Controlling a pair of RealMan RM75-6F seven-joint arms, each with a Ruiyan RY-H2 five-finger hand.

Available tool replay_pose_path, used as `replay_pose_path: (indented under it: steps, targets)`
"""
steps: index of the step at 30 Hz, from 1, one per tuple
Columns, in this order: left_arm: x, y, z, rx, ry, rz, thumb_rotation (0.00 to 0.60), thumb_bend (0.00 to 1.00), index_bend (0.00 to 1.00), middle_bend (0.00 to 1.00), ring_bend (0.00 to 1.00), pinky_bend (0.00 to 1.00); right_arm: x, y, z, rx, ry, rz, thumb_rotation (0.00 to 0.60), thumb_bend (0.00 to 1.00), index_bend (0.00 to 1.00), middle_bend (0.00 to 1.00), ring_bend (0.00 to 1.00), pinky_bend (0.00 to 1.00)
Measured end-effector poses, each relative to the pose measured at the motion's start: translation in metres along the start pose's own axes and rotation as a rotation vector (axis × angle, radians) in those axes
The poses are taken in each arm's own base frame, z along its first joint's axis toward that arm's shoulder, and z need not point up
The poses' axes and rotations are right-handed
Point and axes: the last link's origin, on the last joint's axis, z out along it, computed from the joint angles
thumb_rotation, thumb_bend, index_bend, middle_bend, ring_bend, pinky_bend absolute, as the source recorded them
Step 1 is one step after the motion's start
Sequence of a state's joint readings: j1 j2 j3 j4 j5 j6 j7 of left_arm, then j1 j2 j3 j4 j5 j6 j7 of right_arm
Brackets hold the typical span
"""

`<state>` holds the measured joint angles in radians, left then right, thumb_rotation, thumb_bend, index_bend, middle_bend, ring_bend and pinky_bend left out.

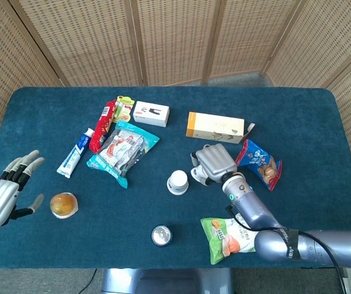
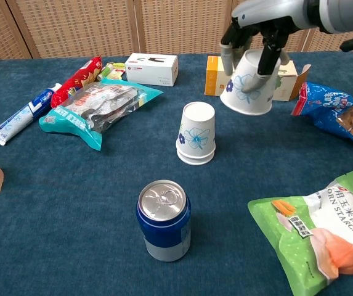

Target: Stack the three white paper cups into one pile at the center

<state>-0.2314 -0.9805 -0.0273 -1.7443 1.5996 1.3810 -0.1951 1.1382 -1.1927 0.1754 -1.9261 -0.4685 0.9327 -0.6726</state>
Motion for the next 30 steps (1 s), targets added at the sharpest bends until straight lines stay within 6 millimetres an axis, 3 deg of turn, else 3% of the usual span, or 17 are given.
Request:
replay_pose_path:
  steps: [13, 30]
  targets:
    - [-0.002, 0.002, 0.005, -0.015, -0.014, 0.003, 0.6, 0.46, 0.0, 0.0, 0.0, 0.08, 0.004, -0.035, 0.005, 0.048, -0.013, -0.018, 0.6, 0.28, 0.41, 0.47, 0.31, 0.7]
    - [-0.003, -0.001, 0.004, -0.011, -0.013, -0.005, 0.6, 0.46, 0.0, 0.0, 0.0, 0.08, 0.007, -0.064, 0.021, 0.055, -0.031, -0.059, 0.6, 0.28, 0.4, 0.47, 0.31, 0.7]
